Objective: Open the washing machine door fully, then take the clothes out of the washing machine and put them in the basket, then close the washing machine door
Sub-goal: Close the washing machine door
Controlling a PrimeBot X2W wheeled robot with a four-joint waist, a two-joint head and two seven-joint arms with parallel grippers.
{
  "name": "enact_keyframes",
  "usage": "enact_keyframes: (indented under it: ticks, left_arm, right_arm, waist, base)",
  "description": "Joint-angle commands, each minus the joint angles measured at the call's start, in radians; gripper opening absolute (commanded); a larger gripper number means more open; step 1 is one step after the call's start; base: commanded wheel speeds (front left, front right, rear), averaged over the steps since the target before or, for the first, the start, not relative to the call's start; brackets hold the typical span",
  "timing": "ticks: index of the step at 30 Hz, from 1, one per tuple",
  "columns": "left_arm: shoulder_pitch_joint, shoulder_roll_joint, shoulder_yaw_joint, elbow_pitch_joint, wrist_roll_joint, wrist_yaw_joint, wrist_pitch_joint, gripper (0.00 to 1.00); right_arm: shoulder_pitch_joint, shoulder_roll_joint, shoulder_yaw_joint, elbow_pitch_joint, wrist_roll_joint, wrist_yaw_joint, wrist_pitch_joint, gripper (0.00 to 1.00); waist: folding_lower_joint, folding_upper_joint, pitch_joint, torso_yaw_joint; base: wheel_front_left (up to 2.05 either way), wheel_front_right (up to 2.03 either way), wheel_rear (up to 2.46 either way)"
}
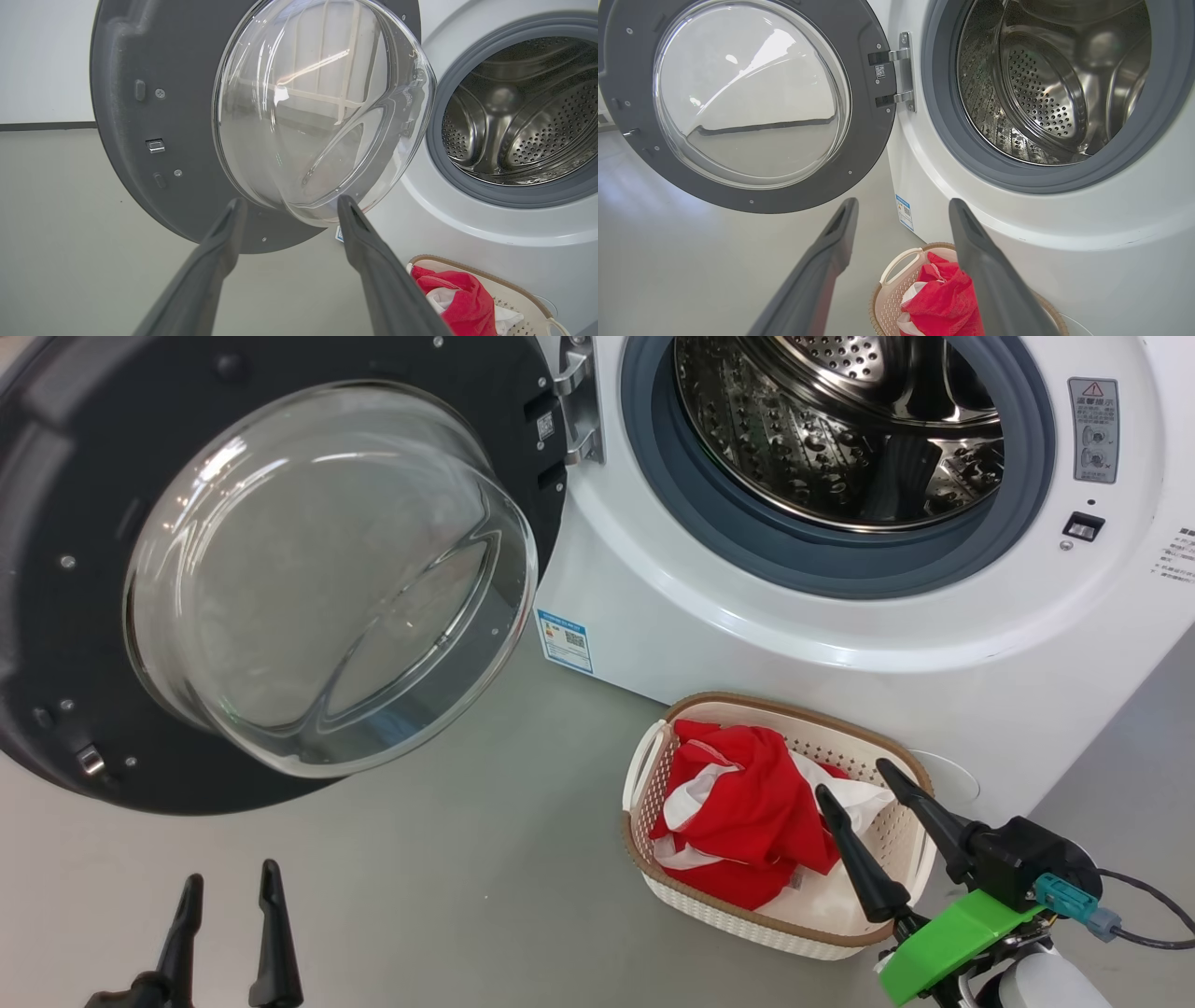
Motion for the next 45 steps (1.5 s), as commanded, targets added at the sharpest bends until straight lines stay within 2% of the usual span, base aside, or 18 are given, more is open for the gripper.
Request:
enact_keyframes:
  ticks: [1, 9, 11, 12, 18, 23, 26, 29, 30, 38, 45]
  left_arm:
    - [-0.015, 0.016, 0.030, -0.029, -0.007, 0.005, -0.009, 1.00]
    - [-0.023, 0.016, 0.036, -0.045, -0.038, 0.002, -0.009, 0.99]
    - [-0.035, 0.016, 0.047, -0.064, -0.049, -0.004, -0.009, 0.24]
    - [-0.046, 0.016, 0.056, -0.079, -0.047, -0.011, -0.009, 0.00]
    - [-0.150, 0.025, 0.160, -0.200, -0.052, -0.061, -0.009, 0.00]
    - [-0.264, 0.094, 0.233, -0.230, -0.080, -0.086, -0.009, 0.00]
    - [-0.359, 0.147, 0.289, -0.195, -0.179, -0.097, -0.007, 0.00]
    - [-0.451, 0.246, 0.329, -0.117, -0.241, -0.102, 0.014, 0.00]
    - [-0.516, 0.293, 0.349, -0.047, -0.304, -0.104, 0.046, 0.00]
    - [-0.778, 0.445, 0.424, 0.308, -0.589, -0.107, 0.309, 0.00]
    - [-0.949, 0.539, 0.395, 0.575, -0.660, -0.105, 0.499, 0.00]
  right_arm:
    - [-0.026, -0.005, 0.022, -0.021, 0.004, 0.002, -0.012, 1.00]
    - [-0.023, -0.002, 0.020, -0.022, 0.005, 0.002, -0.012, 1.00]
    - [-0.023, -0.002, 0.021, -0.022, 0.005, 0.002, -0.012, 1.00]
    - [-0.023, -0.002, 0.022, -0.023, 0.005, 0.002, -0.012, 1.00]
    - [-0.016, -0.001, 0.018, -0.026, 0.002, 0.002, -0.012, 1.00]
    - [-0.009, -0.005, 0.019, -0.022, 0.001, 0.002, -0.012, 1.00]
    - [-0.009, -0.007, 0.017, -0.021, 0.000, 0.002, -0.012, 1.00]
    - [-0.008, -0.005, 0.009, -0.025, -0.003, 0.002, -0.012, 1.00]
    - [-0.006, -0.004, 0.007, -0.027, -0.005, 0.002, -0.012, 1.00]
    - [-0.018, -0.017, 0.014, -0.028, -0.010, 0.002, -0.012, 1.00]
    - [-0.042, -0.039, 0.032, -0.025, -0.010, 0.002, -0.012, 1.00]
  waist:
    - [0.0000, 0.0000, -0.001, 0.000]
    - [0.0000, 0.0000, -0.009, -0.001]
    - [0.0000, 0.0000, -0.009, -0.001]
    - [0.0000, 0.0000, -0.009, -0.001]
    - [0.0000, 0.0000, -0.003, 0.001]
    - [0.0000, 0.0000, 0.003, 0.002]
    - [0.0000, 0.0000, 0.006, 0.002]
    - [0.0000, 0.0000, 0.009, 0.001]
    - [0.0000, 0.0000, 0.012, 0.001]
    - [0.0000, 0.0000, 0.041, 0.005]
    - [0.0000, 0.0000, 0.071, 0.008]
  base:
    - [0.00, 0.00, 0.00]
    - [0.00, 0.00, 0.00]
    - [0.00, 0.00, 0.00]
    - [0.00, 0.00, 0.00]
    - [0.00, 0.00, 0.00]
    - [0.00, 0.00, 0.00]
    - [0.00, 0.00, 0.00]
    - [0.00, 0.00, 0.00]
    - [0.00, 0.00, 0.00]
    - [0.00, 0.00, 0.00]
    - [0.00, 0.00, 0.00]
